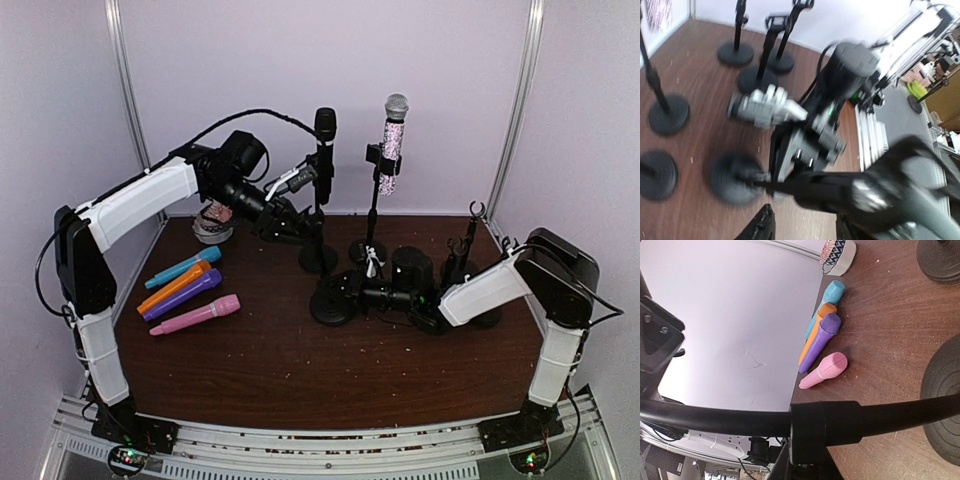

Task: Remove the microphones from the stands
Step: Unscrew the knob on the stand of the microphone stand.

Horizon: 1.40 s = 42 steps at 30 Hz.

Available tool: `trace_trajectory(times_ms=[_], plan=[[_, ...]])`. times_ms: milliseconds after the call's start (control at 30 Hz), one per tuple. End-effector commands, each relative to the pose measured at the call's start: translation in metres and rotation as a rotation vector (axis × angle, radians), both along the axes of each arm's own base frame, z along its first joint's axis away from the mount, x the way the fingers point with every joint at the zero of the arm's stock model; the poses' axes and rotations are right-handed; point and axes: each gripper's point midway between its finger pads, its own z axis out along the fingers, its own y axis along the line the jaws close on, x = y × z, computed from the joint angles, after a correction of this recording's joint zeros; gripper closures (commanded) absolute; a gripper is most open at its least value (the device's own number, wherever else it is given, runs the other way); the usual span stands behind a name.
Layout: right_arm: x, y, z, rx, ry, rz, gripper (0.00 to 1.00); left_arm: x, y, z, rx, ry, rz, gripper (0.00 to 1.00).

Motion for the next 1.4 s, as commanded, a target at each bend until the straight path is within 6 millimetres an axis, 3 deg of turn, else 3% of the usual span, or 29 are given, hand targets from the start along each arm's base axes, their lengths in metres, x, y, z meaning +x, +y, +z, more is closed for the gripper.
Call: trace_trajectory(times_ms=[0,167,267,433,600,900,1133,1367], plan=[[-0.012,0.022,-0.001,-0.002,0.06,0.088,1.0,-0.002,-0.02,0.02,-0.101,0.009,-0.051,0.55],[-0.017,0.042,0.021,-0.003,0.033,0.147,1.0,-0.007,-0.019,0.023,-0.099,0.013,-0.056,0.55],[-0.019,0.047,0.021,-0.024,0.029,0.162,1.0,-0.011,-0.016,0.016,-0.077,0.019,-0.059,0.55],[-0.019,0.043,-0.001,-0.168,0.006,0.143,1.0,-0.013,-0.01,0.004,-0.038,0.026,-0.05,0.55],[-0.021,0.032,-0.031,-0.457,-0.112,0.109,1.0,-0.01,-0.008,-0.002,-0.011,0.012,-0.032,0.56],[-0.023,0.018,-0.035,-0.768,-0.37,-0.003,1.0,-0.011,0.0,-0.013,0.043,-0.002,-0.001,0.59],[-0.028,0.012,-0.021,-0.938,-0.564,-0.093,0.83,-0.012,0.006,-0.011,0.052,-0.011,0.013,0.6],[-0.033,0.012,-0.007,-0.991,-0.646,-0.136,0.53,-0.013,0.007,-0.012,0.054,-0.009,0.011,0.59]])
